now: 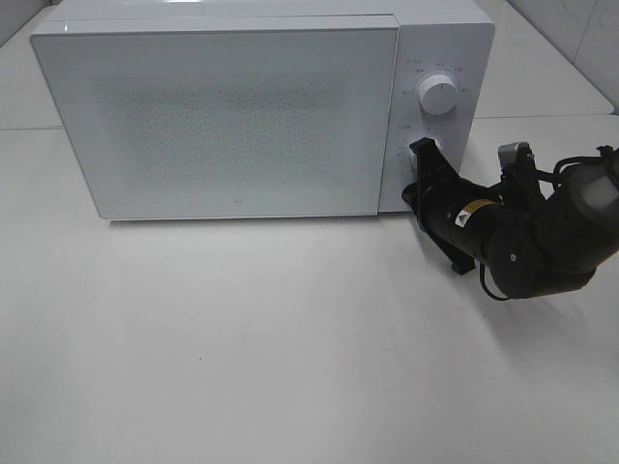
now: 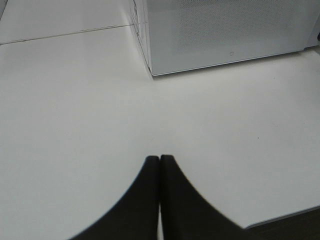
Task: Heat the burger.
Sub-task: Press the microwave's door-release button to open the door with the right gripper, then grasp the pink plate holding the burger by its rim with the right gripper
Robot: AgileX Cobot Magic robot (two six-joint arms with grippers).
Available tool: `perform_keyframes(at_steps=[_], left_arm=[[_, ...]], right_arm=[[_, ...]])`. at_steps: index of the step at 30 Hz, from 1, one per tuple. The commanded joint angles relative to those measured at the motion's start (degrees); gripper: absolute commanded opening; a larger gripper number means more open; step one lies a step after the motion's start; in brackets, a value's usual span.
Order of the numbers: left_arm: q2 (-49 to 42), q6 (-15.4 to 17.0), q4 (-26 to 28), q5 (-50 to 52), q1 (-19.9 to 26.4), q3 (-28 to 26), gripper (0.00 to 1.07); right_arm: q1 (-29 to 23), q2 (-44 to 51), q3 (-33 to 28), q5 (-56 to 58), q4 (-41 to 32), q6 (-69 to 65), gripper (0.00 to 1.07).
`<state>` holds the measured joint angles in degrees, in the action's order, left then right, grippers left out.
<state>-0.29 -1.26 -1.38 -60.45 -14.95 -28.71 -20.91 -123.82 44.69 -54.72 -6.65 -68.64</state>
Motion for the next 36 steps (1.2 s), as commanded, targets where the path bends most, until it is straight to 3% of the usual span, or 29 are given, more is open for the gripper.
perform_keyframes(at_steps=[1,16,31,36], left_arm=[[-1.1,0.0,0.0,0.9,0.1,0.1,0.00],[-1.1,0.0,0.0,0.9,0.1,0.1,0.00],[-1.1,0.0,0.0,0.9,0.1,0.1,0.00],[-1.1,0.0,0.0,0.9,0.1,0.1,0.00]], right_arm=[[0.4,0.2,5.3,-6.8,-1.5,-0.2,0.00],[0.4,2.1,4.4,-0.1,-2.1,-0.2,0.00],[0.4,11.1,-8.7,2.6,0.2,0.2,0.01],[0.4,14.6,-13.9,2.9,1.5,7.0,0.03]])
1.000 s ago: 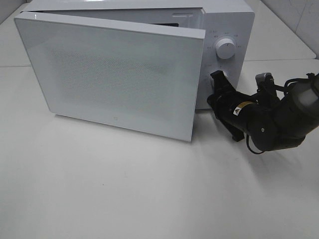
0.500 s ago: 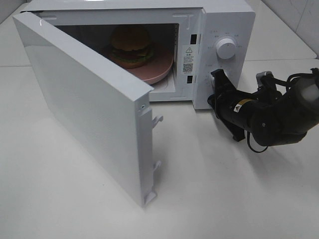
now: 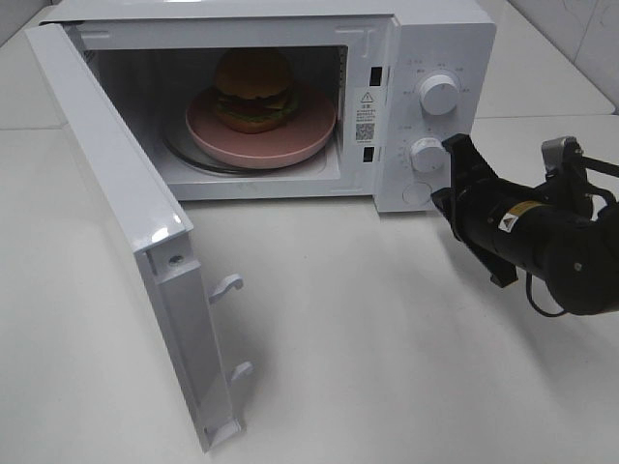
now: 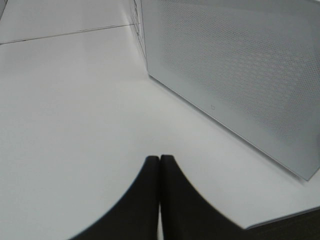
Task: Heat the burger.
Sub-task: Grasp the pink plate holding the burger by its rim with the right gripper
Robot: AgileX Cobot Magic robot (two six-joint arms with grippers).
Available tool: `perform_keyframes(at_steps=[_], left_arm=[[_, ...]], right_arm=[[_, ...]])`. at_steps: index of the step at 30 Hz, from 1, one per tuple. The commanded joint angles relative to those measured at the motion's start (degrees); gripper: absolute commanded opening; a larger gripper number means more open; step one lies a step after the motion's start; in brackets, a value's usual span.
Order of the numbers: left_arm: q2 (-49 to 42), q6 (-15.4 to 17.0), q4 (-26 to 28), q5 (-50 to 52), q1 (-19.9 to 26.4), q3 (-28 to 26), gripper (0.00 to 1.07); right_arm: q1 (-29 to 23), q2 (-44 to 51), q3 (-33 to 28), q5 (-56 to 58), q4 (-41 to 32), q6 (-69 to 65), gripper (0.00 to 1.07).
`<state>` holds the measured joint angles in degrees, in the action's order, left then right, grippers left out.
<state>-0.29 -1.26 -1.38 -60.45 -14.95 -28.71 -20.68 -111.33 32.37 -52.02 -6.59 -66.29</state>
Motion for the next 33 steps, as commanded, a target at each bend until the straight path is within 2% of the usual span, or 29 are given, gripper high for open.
perform_keyframes(at_steps=[1,5,6,7,8,9,11,13,16,19,21,24,26,28,29,32,33], left_arm=[[-1.1,0.0,0.0,0.9,0.1,0.1,0.00],[-1.1,0.0,0.0,0.9,0.1,0.1,0.00],[-1.1,0.0,0.0,0.9,0.1,0.1,0.00],[-1.1,0.0,0.0,0.9,0.1,0.1,0.00],[-1.1,0.0,0.0,0.9,0.1,0.1,0.00],[-1.1,0.0,0.0,0.9,0.1,0.1,0.00],[-1.1,0.0,0.0,0.9,0.1,0.1,0.00],[-1.1,0.0,0.0,0.9,0.1,0.1,0.00],[-1.1,0.0,0.0,0.9,0.1,0.1,0.00],[-1.1,0.0,0.0,0.9,0.1,0.1,0.00],[-1.1,0.0,0.0,0.9,0.1,0.1,0.00],[-1.1,0.0,0.0,0.9,0.1,0.1,0.00],[-1.1,0.0,0.0,0.9,0.1,0.1,0.00],[-1.1,0.0,0.0,0.9,0.1,0.1,0.00],[-1.1,0.0,0.0,0.9,0.1,0.1,0.00],[-1.1,0.0,0.0,0.9,0.1,0.1,0.00],[-1.1,0.0,0.0,0.9,0.1,0.1,0.00]], right_arm=[[0.2,2.1,-1.6,0.2,1.4,4.7,0.03],[0.2,5.0,-4.1,0.3,1.7,20.7,0.04],[0.2,5.0,-4.1,0.3,1.7,20.7,0.04],[0.2,6.2,-4.6,0.9,2.1,27.4,0.05],[0.2,6.2,-4.6,0.9,2.1,27.4,0.05],[0.2,7.4,-4.8,1.7,3.3,34.0,0.05],[0.2,8.1,-4.8,2.6,4.4,36.5,0.05],[0.2,10.9,-4.7,7.8,7.8,46.6,0.05],[0.2,11.6,-4.7,9.6,9.0,48.4,0.05],[0.2,13.5,-4.7,14.8,12.8,52.5,0.05],[0.2,15.4,-4.7,21.5,18.6,52.8,0.05],[0.2,15.8,-4.4,23.8,20.4,52.8,0.05],[0.1,16.8,-1.8,36.2,26.6,50.9,0.06],[0.1,16.9,-1.1,39.0,27.3,50.4,0.06],[0.1,17.1,0.7,45.8,27.8,49.6,0.06],[0.1,17.2,1.7,49.0,27.7,49.5,0.06],[0.1,17.2,3.7,54.8,27.2,49.4,0.06]])
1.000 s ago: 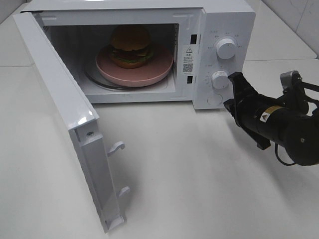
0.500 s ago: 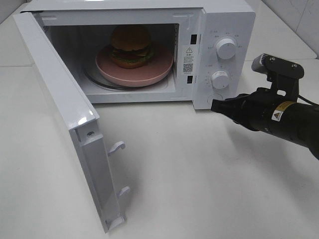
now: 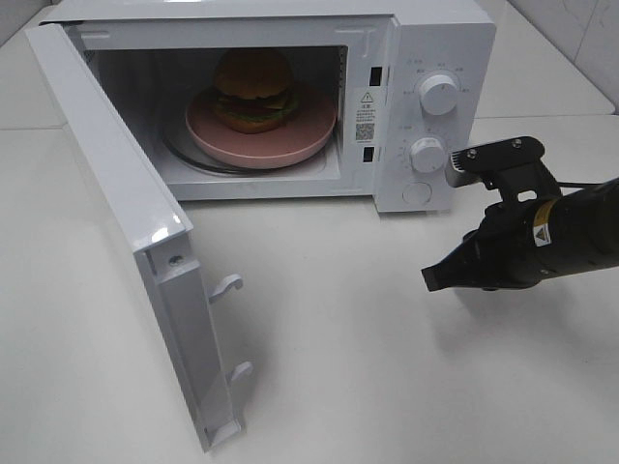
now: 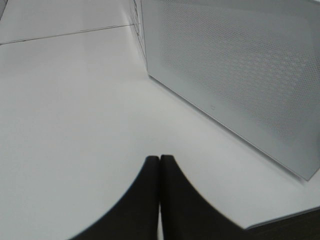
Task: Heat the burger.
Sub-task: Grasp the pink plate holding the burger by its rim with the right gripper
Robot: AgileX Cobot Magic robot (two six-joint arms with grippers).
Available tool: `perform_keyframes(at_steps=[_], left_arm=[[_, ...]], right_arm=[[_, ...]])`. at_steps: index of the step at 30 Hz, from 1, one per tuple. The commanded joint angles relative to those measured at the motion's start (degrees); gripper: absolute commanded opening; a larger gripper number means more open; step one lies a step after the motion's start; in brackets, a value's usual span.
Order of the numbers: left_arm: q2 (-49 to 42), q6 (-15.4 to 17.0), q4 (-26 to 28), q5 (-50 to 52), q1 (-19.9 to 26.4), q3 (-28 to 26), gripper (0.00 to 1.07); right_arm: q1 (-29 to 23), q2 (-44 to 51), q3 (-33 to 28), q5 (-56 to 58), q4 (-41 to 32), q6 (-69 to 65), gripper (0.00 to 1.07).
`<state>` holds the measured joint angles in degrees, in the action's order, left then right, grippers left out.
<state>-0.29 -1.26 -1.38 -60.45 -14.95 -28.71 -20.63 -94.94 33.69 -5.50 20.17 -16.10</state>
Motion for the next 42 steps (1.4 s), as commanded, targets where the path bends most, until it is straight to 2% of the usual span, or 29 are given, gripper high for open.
perform_keyframes(at_steps=[1,3,4,6,7,8,9,10,11,14,16,17,19,22,28,29,31,32,33,35,42], left_arm=[[-1.1,0.0,0.0,0.9,0.1,0.1,0.00],[-1.1,0.0,0.0,0.9,0.1,0.1,0.00],[-1.1,0.0,0.0,0.9,0.1,0.1,0.00],[-1.1,0.0,0.0,0.9,0.1,0.1,0.00],[-1.1,0.0,0.0,0.9,0.1,0.1,0.00],[-1.1,0.0,0.0,0.9,0.1,0.1,0.00],[-1.1,0.0,0.0,0.9,0.1,0.1,0.00],[-1.1,0.0,0.0,0.9,0.1,0.1,0.00],[-1.1,0.0,0.0,0.9,0.1,0.1,0.00],[-1.1,0.0,0.0,0.9,0.1,0.1,0.00],[-1.1,0.0,0.0,0.9,0.1,0.1,0.00],[-1.1,0.0,0.0,0.9,0.1,0.1,0.00],[-1.1,0.0,0.0,0.9,0.1,0.1,0.00],[-1.1,0.0,0.0,0.9,0.1,0.1,0.00],[-1.1,0.0,0.0,0.9,0.1,0.1,0.00],[-1.1,0.0,0.0,0.9,0.1,0.1,0.00],[-1.1,0.0,0.0,0.9,0.1,0.1,0.00],[-1.1,0.0,0.0,0.9,0.1,0.1,0.00],[-1.1,0.0,0.0,0.9,0.1,0.1,0.00],[-1.1,0.0,0.0,0.9,0.1,0.1,0.00],[-1.1,0.0,0.0,0.9,0.1,0.1,0.00]], right_arm=[[0.0,0.9,2.4,8.3,0.5,-0.8,0.06],[0.0,0.9,5.7,17.1,-2.3,0.1,0.07],[0.0,0.9,5.7,17.1,-2.3,0.1,0.07],[0.0,0.9,10.4,28.5,-10.4,9.2,0.07],[0.0,0.9,10.4,28.5,-10.4,9.2,0.07],[0.0,0.9,12.8,33.6,-17.2,17.0,0.07],[0.0,0.9,12.8,33.6,-17.2,17.0,0.07],[0.0,0.9,13.6,35.2,-20.2,20.3,0.08],[0.0,0.9,15.5,38.3,-27.8,28.0,0.08],[0.0,0.9,16.4,39.8,-31.7,32.2,0.08],[0.0,0.9,19.3,43.9,-43.6,46.6,0.10],[0.0,0.9,19.3,43.9,-43.6,46.6,0.10],[0.0,0.9,20.6,45.0,-49.0,53.7,0.12],[0.0,0.9,21.9,44.9,-51.4,56.7,0.15],[-2.0,0.5,23.8,44.0,-49.9,57.5,0.23],[-4.2,0.5,24.6,43.0,-48.6,58.4,0.28],[-5.4,0.5,24.9,41.8,-47.3,58.4,0.32],[-7.4,0.5,25.9,38.6,-45.0,58.4,0.39],[-7.4,0.5,25.9,38.6,-45.0,58.4,0.39],[-10.0,0.5,27.2,35.0,-41.9,57.8,0.48],[-13.5,-1.3,31.7,31.6,-36.8,57.5,0.55]])
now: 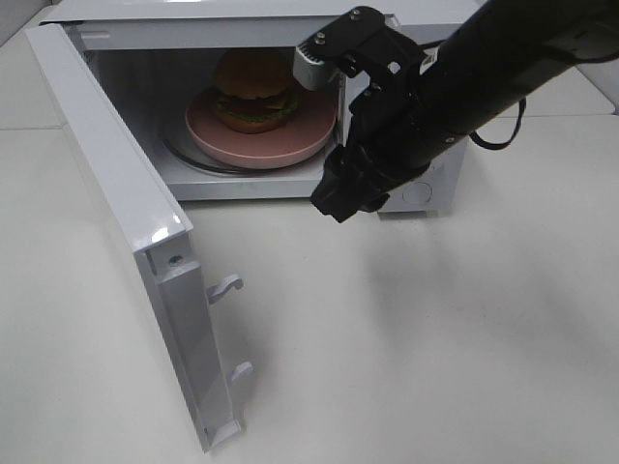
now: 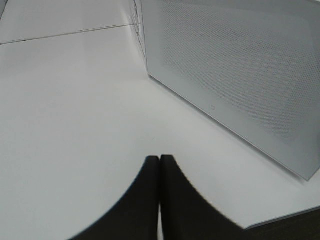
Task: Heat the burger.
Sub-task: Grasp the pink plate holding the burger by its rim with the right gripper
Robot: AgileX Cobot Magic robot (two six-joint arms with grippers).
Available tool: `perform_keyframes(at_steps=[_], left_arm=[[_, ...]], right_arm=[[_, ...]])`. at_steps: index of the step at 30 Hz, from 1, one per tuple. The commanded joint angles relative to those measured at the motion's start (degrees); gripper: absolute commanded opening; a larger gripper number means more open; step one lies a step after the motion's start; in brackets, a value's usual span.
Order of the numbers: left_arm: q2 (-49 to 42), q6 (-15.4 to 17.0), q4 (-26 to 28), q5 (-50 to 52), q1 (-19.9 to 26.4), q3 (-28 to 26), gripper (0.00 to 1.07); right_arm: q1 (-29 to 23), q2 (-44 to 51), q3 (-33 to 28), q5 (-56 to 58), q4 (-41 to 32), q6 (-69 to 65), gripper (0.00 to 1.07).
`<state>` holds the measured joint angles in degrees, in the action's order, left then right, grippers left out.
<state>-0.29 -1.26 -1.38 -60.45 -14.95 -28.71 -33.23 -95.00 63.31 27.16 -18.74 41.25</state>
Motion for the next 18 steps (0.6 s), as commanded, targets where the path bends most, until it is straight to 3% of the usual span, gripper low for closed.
perform_keyframes(at_steps=[1,12,18], left_arm=[[-1.1,0.0,0.0,0.9,0.1,0.1,0.00],[-1.1,0.0,0.0,0.9,0.1,0.1,0.00],[-1.1,0.0,0.0,0.9,0.1,0.1,0.00]], right_arm=[[-0.9,-1.3,2.1,-1.0,2.1,0.1,0.55],[-4.2,-9.9,13.2,-1.4,14.0,-0.6,0.70],[-6.1,-14.1,17.4,-1.9,22.9,-0.5,0.70]])
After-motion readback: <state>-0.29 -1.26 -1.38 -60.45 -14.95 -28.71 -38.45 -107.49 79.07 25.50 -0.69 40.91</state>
